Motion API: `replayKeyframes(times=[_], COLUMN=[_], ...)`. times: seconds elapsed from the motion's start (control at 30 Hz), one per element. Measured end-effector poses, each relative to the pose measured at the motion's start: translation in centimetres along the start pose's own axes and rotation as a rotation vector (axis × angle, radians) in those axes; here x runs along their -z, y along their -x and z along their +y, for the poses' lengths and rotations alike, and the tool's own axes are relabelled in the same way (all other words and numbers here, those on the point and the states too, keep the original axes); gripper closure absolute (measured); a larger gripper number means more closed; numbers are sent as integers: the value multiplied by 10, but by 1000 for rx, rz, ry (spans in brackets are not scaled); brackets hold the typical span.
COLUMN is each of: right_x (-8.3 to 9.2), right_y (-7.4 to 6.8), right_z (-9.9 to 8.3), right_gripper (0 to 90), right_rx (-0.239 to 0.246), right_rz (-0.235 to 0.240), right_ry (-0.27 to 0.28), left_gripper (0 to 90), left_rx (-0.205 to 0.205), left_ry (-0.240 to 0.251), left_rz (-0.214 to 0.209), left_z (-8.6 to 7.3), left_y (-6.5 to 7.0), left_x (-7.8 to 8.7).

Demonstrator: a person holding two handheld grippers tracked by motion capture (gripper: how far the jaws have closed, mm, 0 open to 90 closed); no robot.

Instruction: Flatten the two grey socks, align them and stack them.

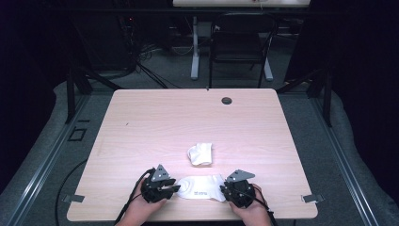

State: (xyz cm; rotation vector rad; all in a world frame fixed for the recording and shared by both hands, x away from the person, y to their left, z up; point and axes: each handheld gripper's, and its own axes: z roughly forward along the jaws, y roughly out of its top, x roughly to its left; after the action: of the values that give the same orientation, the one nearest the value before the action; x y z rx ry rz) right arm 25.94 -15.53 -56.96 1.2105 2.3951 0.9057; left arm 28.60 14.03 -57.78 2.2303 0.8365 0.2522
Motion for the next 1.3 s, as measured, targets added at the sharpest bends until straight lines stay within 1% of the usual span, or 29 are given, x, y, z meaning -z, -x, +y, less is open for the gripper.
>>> replayKeyframes(times=[0.03,0.07,0.1,0.27,0.4,0.43,0.5,0.57,0.6,0.67,0.7,0.77,0.83,0.87,0.93,1.0,1.03,1.1,1.17,1.2,1.23,1.27,1.3], right_x=[0,-1,0,0,1,0,0,0,0,0,0,-1,-2,-2,-2,-2,-3,-3,-3,-3,-3,-3,-3], right_y=[-1,-2,-3,-2,0,2,2,2,2,1,1,0,-2,-2,-3,-3,-3,-3,-3,-3,-3,-3,-4], right_z=[0,0,0,-1,-2,-2,-2,-2,-2,-1,-1,-1,-1,0,0,0,0,0,0,1,1,1,1], right_gripper=[765,768,774,786,797,794,794,787,787,782,773,768,757,756,756,756,756,756,756,756,756,757,757], right_rx=[19,22,38,27,11,-3,-8,-14,-14,-13,-7,-8,6,9,13,11,14,11,12,13,13,14,15], right_rz=[-10,-16,-26,-29,-23,-11,-8,-1,-1,4,5,11,21,17,19,24,25,27,26,23,23,22,20], right_ry=[-7,-4,-13,-13,-14,-9,-10,-4,-4,-2,-9,-6,2,1,1,3,5,6,6,-1,-1,-2,-3], left_gripper=[664,664,670,679,689,694,699,708,708,722,743,749,762,763,769,790,791,799,831,867,867,887,897], left_rx=[-3,-8,-16,-15,-9,-7,-3,9,6,15,16,17,22,24,18,21,29,50,60,58,56,49,35], left_ry=[0,-2,-2,-2,-6,-8,-7,-11,-15,-24,-28,-35,-42,-44,-51,-48,-53,-27,19,31,35,40,27], left_rz=[3,4,10,14,12,11,14,10,12,9,11,13,20,21,21,26,22,11,-12,-20,-24,-29,-32], left_z=[0,0,0,-1,-2,-2,-3,-3,-4,-4,-4,-5,-6,-6,-6,-6,-6,-6,-3,-1,0,1,2], left_y=[0,0,1,1,1,1,0,0,0,0,0,0,0,0,0,1,1,1,2,3,4,6,8], left_x=[0,0,0,1,3,3,3,5,5,7,8,9,11,11,12,12,12,12,12,12,12,10,6])
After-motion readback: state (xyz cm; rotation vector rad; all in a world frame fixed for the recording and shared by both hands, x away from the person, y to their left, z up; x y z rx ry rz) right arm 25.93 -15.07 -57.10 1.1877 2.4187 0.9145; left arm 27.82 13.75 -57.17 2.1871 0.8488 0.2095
